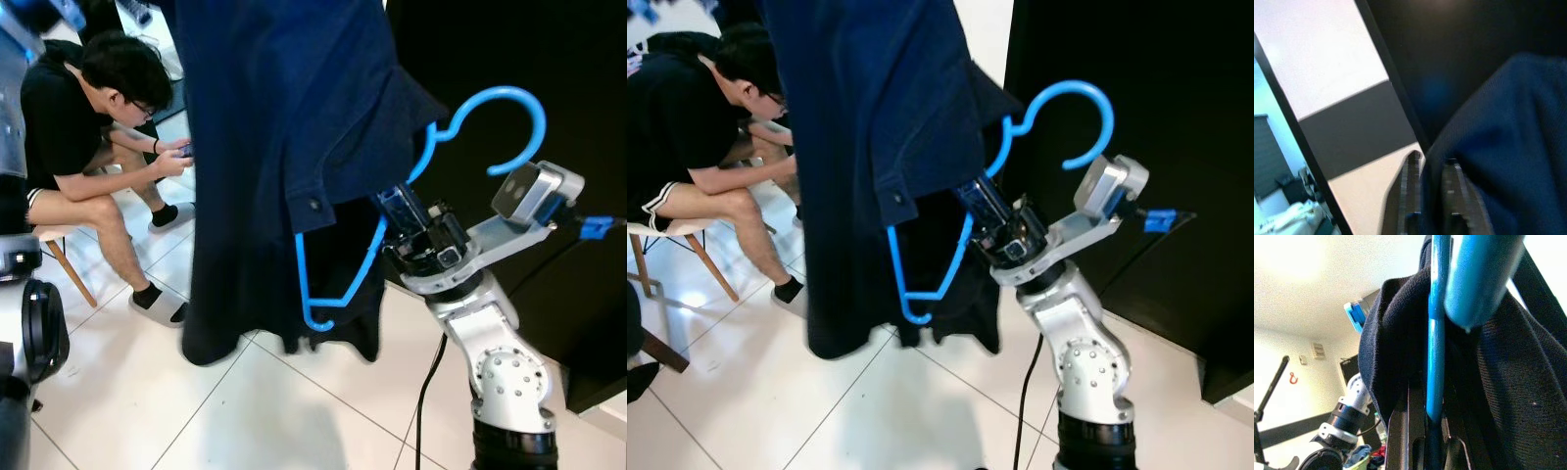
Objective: Hang hanger
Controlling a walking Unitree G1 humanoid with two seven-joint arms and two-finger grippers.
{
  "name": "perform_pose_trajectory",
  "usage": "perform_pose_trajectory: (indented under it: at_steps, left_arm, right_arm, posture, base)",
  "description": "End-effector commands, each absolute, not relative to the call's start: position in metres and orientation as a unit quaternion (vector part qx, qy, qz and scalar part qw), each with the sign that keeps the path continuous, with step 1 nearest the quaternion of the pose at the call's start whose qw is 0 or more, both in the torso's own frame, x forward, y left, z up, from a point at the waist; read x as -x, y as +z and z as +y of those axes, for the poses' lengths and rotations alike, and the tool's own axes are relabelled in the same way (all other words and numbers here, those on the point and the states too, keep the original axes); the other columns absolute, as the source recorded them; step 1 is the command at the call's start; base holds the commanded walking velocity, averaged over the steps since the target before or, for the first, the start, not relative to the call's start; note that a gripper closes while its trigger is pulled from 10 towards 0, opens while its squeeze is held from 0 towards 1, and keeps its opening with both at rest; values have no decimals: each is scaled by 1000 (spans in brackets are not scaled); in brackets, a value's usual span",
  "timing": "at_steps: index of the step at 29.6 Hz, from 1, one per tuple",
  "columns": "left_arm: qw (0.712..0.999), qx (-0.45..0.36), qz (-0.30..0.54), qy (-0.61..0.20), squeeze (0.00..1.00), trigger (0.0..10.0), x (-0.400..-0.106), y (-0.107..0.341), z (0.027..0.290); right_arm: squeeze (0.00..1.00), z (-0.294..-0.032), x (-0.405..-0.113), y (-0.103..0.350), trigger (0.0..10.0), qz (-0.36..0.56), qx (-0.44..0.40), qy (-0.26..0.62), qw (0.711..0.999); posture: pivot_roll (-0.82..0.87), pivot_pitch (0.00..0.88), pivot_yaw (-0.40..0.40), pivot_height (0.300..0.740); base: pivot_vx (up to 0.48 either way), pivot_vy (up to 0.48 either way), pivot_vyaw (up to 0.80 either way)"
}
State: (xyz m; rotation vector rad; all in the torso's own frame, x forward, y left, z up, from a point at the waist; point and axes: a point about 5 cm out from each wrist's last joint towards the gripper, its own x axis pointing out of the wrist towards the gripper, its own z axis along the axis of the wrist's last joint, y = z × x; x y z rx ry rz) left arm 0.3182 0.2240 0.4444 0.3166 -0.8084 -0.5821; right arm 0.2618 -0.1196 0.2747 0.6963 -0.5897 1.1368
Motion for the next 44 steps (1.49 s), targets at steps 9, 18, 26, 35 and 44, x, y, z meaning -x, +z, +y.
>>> perform_pose_trajectory:
  at_steps: [9,18,26,35,44]
  left_arm:
    - [878,-182,-332,-293,1000,10000,-315,428,249]
    - [859,-193,-313,-357,1000,10000,-301,431,248]
    - [756,-163,-186,-606,0,10000,-279,424,203]
    - [689,-128,-80,-709,0,10000,-280,407,187]
    - [659,-280,104,-690,0,10000,-287,338,194]
  right_arm:
    - [0,-127,-249,287,10000,-273,-208,563,752]
    - [0,-134,-251,273,10000,-217,-106,565,789]
    - [0,-130,-254,253,10000,-126,52,603,786]
    - [0,-117,-256,251,10000,-119,92,622,768]
    - [0,-109,-258,256,10000,-135,111,626,760]
  posture:
    - [98,92,17,740]
    - [105,90,14,740]
    - [132,83,32,740]
    - [133,76,45,740]
    - [130,72,52,740]
  base:
    - [0,0,0]
    - [0,0,0]
    - [0,0,0]
    - [0,0,0]
    - [0,0,0]
